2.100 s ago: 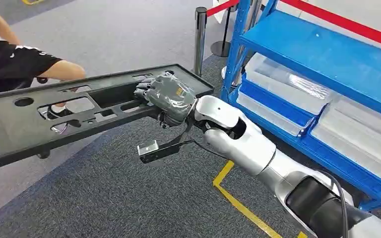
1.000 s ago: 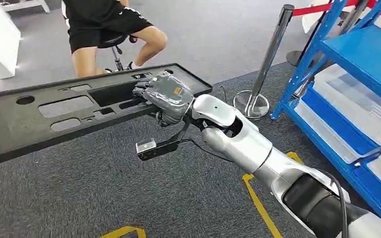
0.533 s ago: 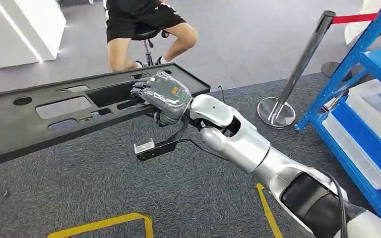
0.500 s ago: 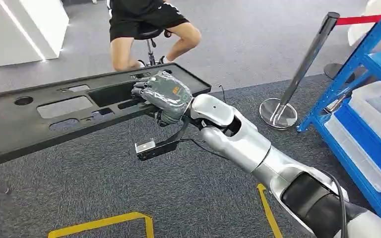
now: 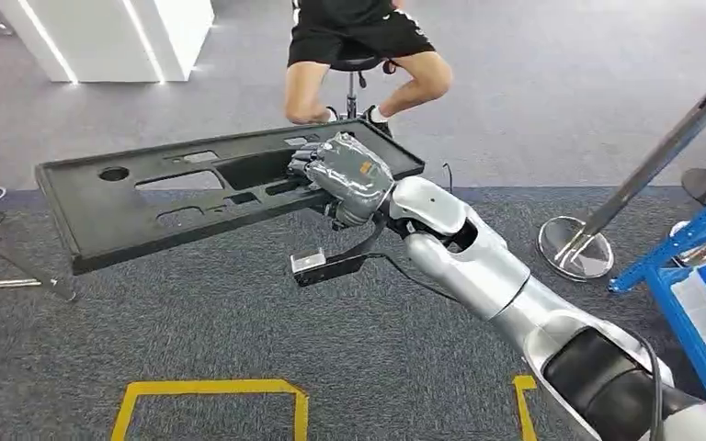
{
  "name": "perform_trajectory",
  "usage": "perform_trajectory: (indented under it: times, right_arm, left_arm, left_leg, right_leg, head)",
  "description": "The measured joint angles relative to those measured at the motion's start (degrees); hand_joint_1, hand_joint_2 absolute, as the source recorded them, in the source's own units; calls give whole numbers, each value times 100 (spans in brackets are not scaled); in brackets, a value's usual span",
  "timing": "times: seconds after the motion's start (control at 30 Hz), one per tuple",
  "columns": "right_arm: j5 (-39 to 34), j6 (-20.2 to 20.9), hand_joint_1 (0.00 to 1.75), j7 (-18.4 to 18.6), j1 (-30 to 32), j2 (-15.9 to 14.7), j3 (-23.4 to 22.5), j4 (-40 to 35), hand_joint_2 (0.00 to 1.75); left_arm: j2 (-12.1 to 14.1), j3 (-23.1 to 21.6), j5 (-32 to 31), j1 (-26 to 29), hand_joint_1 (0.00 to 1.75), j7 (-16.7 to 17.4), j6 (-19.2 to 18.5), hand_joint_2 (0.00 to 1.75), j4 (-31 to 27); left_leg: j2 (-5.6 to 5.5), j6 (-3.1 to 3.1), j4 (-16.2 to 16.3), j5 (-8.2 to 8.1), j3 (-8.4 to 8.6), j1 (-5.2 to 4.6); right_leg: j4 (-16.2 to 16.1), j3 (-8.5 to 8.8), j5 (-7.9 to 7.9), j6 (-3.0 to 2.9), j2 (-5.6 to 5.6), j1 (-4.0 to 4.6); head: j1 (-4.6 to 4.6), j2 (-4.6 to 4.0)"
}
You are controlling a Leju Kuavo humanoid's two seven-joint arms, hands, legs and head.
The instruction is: Take the parts from the cabinet and place them on the table.
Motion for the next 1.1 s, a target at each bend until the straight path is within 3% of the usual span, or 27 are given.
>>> perform_trajectory:
  times: [0.03,0.1,0.13,0.17,0.2,0.23,0.27,0.33,0.37,0.4,0.43,0.47,0.5,0.53,0.57,0.67,0.7,0.73,0.77,0.83,0.87,0.9,0.97,1.0,1.03,1.07,1.1]
  right_arm:
    - [15,24,175,0,-18,19,4,-6,175]
    - [85,118,175,121,-49,140,31,-64,175]
    - [122,175,175,220,-76,240,65,-87,175]
    - [133,210,175,295,-118,337,85,-112,175]
    - [133,227,175,332,-181,415,118,-144,175]
    - [133,227,175,345,-230,464,138,-173,175]
    - [127,229,175,358,-281,472,155,-181,175]
    - [94,229,175,358,-315,487,201,-184,175]
    - [79,229,175,358,-315,498,231,-184,175]
    - [74,229,175,358,-318,511,256,-184,175]
    - [70,229,175,358,-334,525,273,-184,175]
    - [61,229,175,358,-365,544,295,-186,175]
    - [59,229,175,358,-396,564,313,-188,175]
    - [55,230,175,358,-424,570,319,-188,175]
    - [46,234,175,358,-458,570,330,-188,175]
    - [39,245,175,363,-500,625,354,-188,175]
    - [39,249,175,369,-514,640,354,-195,175]
    - [35,251,175,383,-538,645,354,-197,175]
    - [22,256,175,385,-572,645,354,-195,175]
    - [13,264,175,382,-566,645,367,-184,175]
    - [13,269,175,387,-555,643,385,-175,175]
    - [13,275,175,393,-548,634,398,-162,175]
    - [13,273,175,407,-564,634,402,-157,175]
    - [11,273,175,409,-582,634,402,-157,175]
    - [11,273,175,409,-591,634,402,-155,175]
    - [11,273,175,407,-599,634,402,-157,175]
    - [13,275,175,409,-599,638,411,-157,175]
  left_arm:
    - [-2,0,56,7,0,-19,-80,175,2]
    - [90,15,147,122,0,-118,-298,175,2]
    - [133,26,188,218,0,-153,-406,175,2]
    - [175,28,208,292,0,-159,-466,175,2]
    - [201,30,229,358,0,-135,-479,175,13]
    - [256,33,238,366,0,-127,-481,175,15]
    - [280,39,249,357,0,-111,-470,175,15]
    - [323,61,295,350,0,-111,-387,175,15]
    - [334,74,297,352,0,-111,-332,175,15]
    - [347,79,297,358,0,-105,-287,175,15]
    - [352,81,297,367,0,-105,-262,175,15]
    - [354,81,299,369,0,-103,-247,175,15]
    - [354,81,302,363,0,-105,-234,175,15]
    - [354,83,315,347,0,-105,-210,175,15]
    - [354,85,317,339,0,-105,-203,175,15]
    - [376,101,350,359,0,-114,-197,175,15]
    - [385,107,356,368,0,-122,-197,175,15]
    - [385,112,358,352,0,-140,-205,175,15]
    - [385,111,365,325,0,-140,-212,175,13]
    - [385,116,365,302,0,-142,-214,175,15]
    - [385,118,367,301,0,-151,-218,175,15]
    - [385,118,376,306,0,-166,-223,175,15]
    - [385,120,385,322,0,-184,-229,175,15]
    - [383,120,387,334,0,-197,-229,175,15]
    - [372,120,389,337,0,-201,-234,175,17]
    - [369,120,391,319,0,-210,-247,175,15]
    - [369,120,396,323,0,-221,-260,175,17]
  left_leg:
    - [-65,-36,81,-21,-91,-29]
    - [-162,-96,89,6,-151,34]
    - [-230,-158,39,15,-148,55]
    - [-285,-185,24,18,-172,37]
    - [-33,-202,115,-37,-170,28]
    - [273,-248,353,-179,-291,20]
    - [414,-292,732,-362,-495,49]
    - [507,-342,1541,-646,-950,95]
    - [522,-360,1696,-631,-1062,118]
    - [531,-373,1567,-489,-1020,134]
    - [554,-378,1186,-245,-838,144]
    - [650,-375,608,48,-540,148]
    - [864,-362,110,231,-281,142]
    - [1036,-333,6,110,-200,29]
    - [952,-272,-33,138,-206,34]
    - [753,-174,-56,116,-187,-1]
    - [683,-128,-122,138,-102,58]
    - [625,-85,-134,139,-77,57]
    - [574,-43,-133,139,-78,53]
    - [414,-6,-120,123,-75,40]
    - [317,1,-102,116,-75,29]
    - [213,8,-83,102,-73,24]
    - [18,-7,-42,62,-56,17]
    - [-60,-22,-17,40,-50,16]
    - [-118,-32,-2,18,-64,37]
    - [-207,-74,50,-12,-112,14]
    - [-272,-114,9,-4,-133,70]
  right_leg:
    - [-92,96,-86,10,221,-30]
    - [-102,58,-93,-5,117,7]
    - [-114,69,-104,-56,72,34]
    - [-177,99,-73,-102,5,-23]
    - [-233,142,-57,-128,-69,-17]
    - [-273,180,-55,-158,-143,-10]
    - [-281,198,-64,-171,-238,6]
    - [-280,218,-100,-191,-446,28]
    - [-280,228,-117,-191,-538,32]
    - [-280,241,-134,-184,-623,35]
    - [-279,262,-153,-173,-700,35]
    - [-279,292,-179,-160,-776,35]
    - [-280,331,-205,-136,-837,38]
    - [-292,346,-225,-102,-889,77]
    - [-289,352,-239,-76,-932,77]
    - [-306,443,-298,33,-1106,73]
    - [-253,443,-361,75,-982,17]
    - [-41,362,-477,70,-640,6]
    - [350,171,-670,59,-442,5]
    - [1275,-342,-1011,62,-307,19]
    - [1526,-522,-1014,57,-299,27]
    - [1476,-561,-867,40,-295,38]
    - [690,-288,-299,-17,-234,48]
    - [180,-82,-13,-47,-67,50]
    - [-51,27,-55,-82,264,27]
    - [-220,96,-95,-53,274,21]
    - [-214,107,-109,-60,195,60]
  head:
    - [-2,0]
    - [0,0]
    - [0,0]
    - [-2,0]
    - [-6,0]
    - [-24,0]
    - [-20,0]
    - [-22,0]
    - [-22,0]
    - [-24,0]
    - [-22,0]
    - [-22,0]
    - [-22,0]
    - [-22,0]
    - [-13,0]
    - [-15,0]
    - [-18,0]
    - [-13,0]
    - [-15,0]
    - [-13,0]
    - [-9,0]
    - [-13,0]
    - [-11,0]
    - [-11,0]
    - [-15,0]
    - [-15,0]
    - [-13,0]
